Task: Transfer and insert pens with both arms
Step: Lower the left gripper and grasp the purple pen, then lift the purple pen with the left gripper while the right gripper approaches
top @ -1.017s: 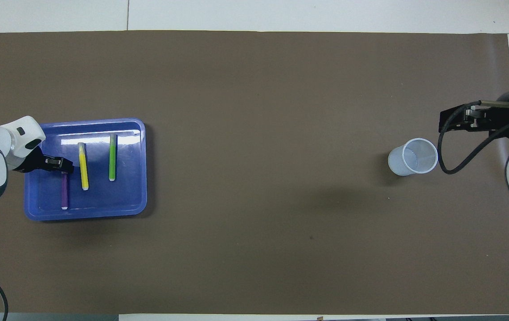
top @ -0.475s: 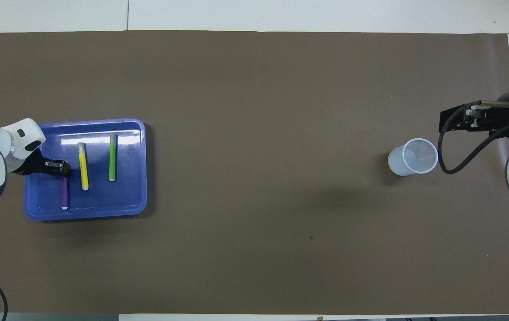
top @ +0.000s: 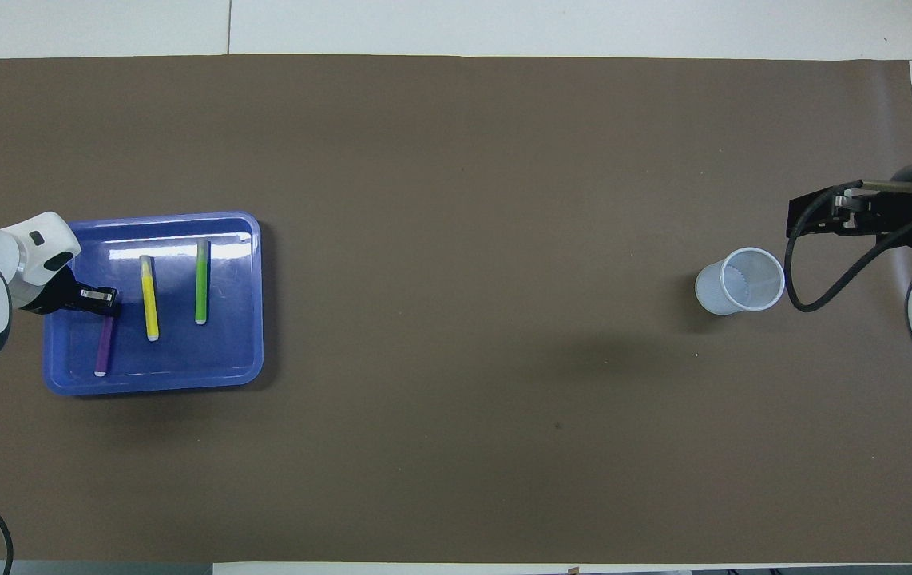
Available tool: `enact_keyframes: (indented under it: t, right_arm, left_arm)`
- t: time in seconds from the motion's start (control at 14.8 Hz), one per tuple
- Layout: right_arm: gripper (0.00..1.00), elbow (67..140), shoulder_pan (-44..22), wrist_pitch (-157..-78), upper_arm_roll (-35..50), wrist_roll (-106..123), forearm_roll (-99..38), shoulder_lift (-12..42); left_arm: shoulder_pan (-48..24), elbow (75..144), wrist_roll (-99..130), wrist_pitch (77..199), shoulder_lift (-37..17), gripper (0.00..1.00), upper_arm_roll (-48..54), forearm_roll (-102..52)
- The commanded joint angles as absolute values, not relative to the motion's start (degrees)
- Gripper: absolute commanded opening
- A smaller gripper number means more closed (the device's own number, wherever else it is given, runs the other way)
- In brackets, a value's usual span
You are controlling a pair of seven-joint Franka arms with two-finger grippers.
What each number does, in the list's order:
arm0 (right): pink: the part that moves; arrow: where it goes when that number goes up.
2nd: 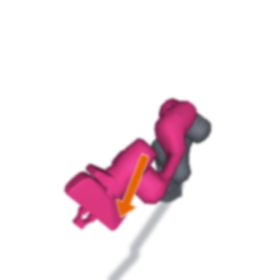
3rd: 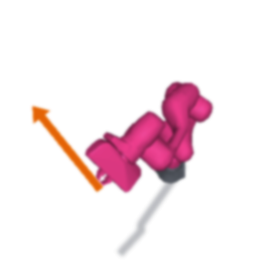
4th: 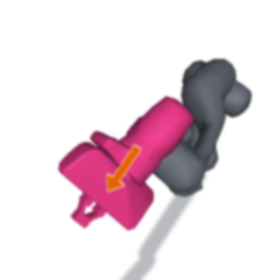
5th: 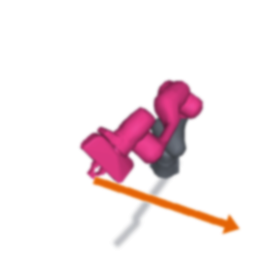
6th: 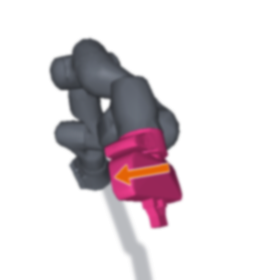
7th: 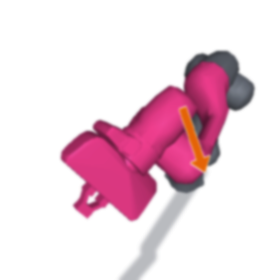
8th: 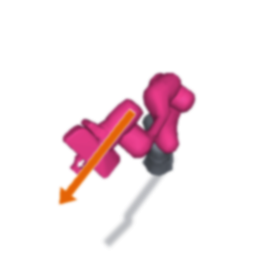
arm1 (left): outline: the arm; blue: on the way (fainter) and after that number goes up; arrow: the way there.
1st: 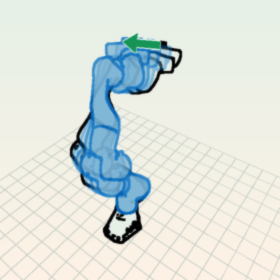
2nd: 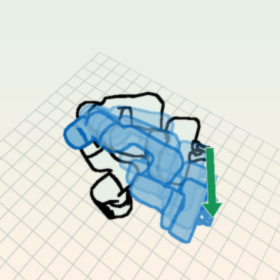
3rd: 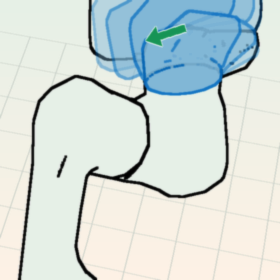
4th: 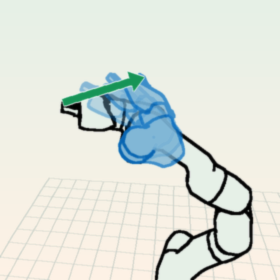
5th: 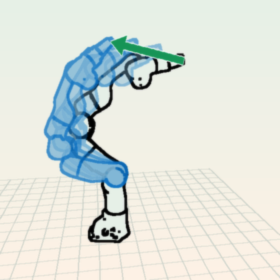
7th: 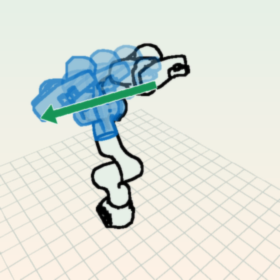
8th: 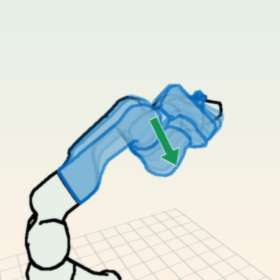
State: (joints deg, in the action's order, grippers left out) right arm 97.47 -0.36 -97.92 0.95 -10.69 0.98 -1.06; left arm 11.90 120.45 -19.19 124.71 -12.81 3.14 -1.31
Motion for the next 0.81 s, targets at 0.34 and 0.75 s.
enact_keyframes:
  t: [0.34,0.75]
  right_arm:
    - [1.0,97.82,0.97,-97.73,1.23,-8.96,1.05,-1.58]
    - [1.0,97.82,0.97,-97.82,1.23,-9.14,1.05,-1.58]
  left_arm:
    - [11.6,112.96,-12.76,114.28,-11.87,0.0,3.16,-0.62]
    - [8.27,102.68,5.93,100.75,-11.51,0.0,3.78,-5.25]
